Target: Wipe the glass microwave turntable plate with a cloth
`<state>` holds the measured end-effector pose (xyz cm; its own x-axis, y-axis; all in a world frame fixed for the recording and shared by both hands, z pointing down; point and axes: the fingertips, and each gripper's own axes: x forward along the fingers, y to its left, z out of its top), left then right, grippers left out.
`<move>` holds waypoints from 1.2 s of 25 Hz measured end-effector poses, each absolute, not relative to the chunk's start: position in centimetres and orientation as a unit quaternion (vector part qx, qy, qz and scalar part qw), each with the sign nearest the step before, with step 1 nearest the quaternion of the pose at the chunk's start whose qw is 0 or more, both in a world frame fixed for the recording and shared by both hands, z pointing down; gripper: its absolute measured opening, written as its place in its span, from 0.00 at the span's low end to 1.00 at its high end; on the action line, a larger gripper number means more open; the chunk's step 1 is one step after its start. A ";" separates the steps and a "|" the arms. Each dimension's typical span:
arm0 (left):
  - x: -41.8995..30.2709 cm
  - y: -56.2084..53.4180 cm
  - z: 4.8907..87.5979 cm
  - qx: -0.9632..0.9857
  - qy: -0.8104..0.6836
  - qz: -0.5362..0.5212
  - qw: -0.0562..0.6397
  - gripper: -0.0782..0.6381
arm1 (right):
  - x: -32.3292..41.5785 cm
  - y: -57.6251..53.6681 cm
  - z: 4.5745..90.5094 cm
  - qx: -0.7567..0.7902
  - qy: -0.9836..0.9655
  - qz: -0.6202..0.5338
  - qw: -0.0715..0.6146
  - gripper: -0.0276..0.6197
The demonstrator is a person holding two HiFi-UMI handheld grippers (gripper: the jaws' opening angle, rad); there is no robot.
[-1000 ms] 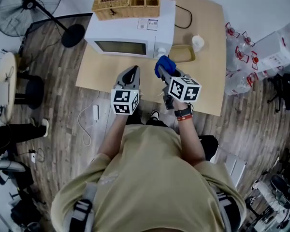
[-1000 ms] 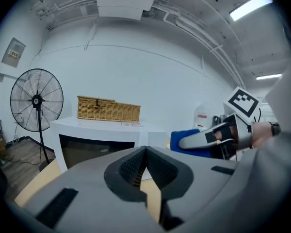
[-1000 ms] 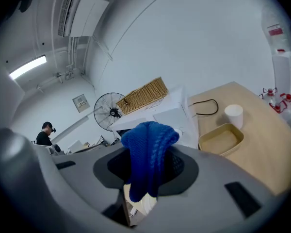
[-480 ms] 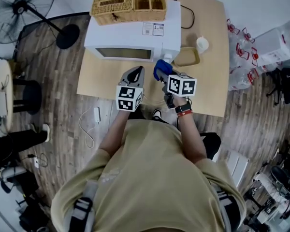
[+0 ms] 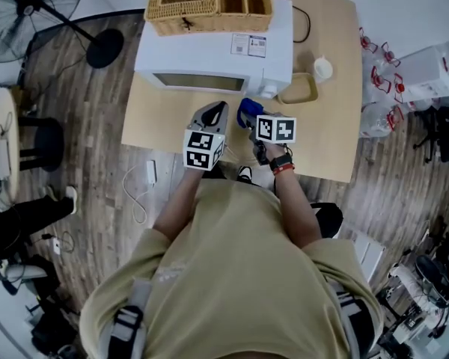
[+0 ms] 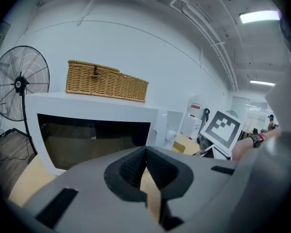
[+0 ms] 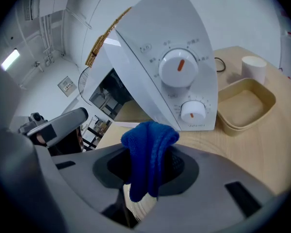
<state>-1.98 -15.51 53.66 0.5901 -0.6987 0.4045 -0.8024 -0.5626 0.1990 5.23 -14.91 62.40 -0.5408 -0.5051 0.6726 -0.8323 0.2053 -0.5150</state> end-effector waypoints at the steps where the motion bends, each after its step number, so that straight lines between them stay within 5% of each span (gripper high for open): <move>1: -2.2 -15.7 53.8 0.871 -0.432 0.142 0.186 0.13 | 4.9 -15.0 63.0 0.439 -0.754 0.451 0.186 0.25; 30: -4.0 -16.1 56.8 0.862 -0.429 0.173 0.208 0.13 | 1.7 -16.8 71.5 0.406 -0.758 0.436 0.267 0.26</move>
<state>-3.95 -16.13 56.76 0.5714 -0.6679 0.4770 -0.8118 -0.5451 0.2092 1.66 -16.79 71.49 -0.5283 -0.3825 0.7581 -0.8476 0.2898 -0.4445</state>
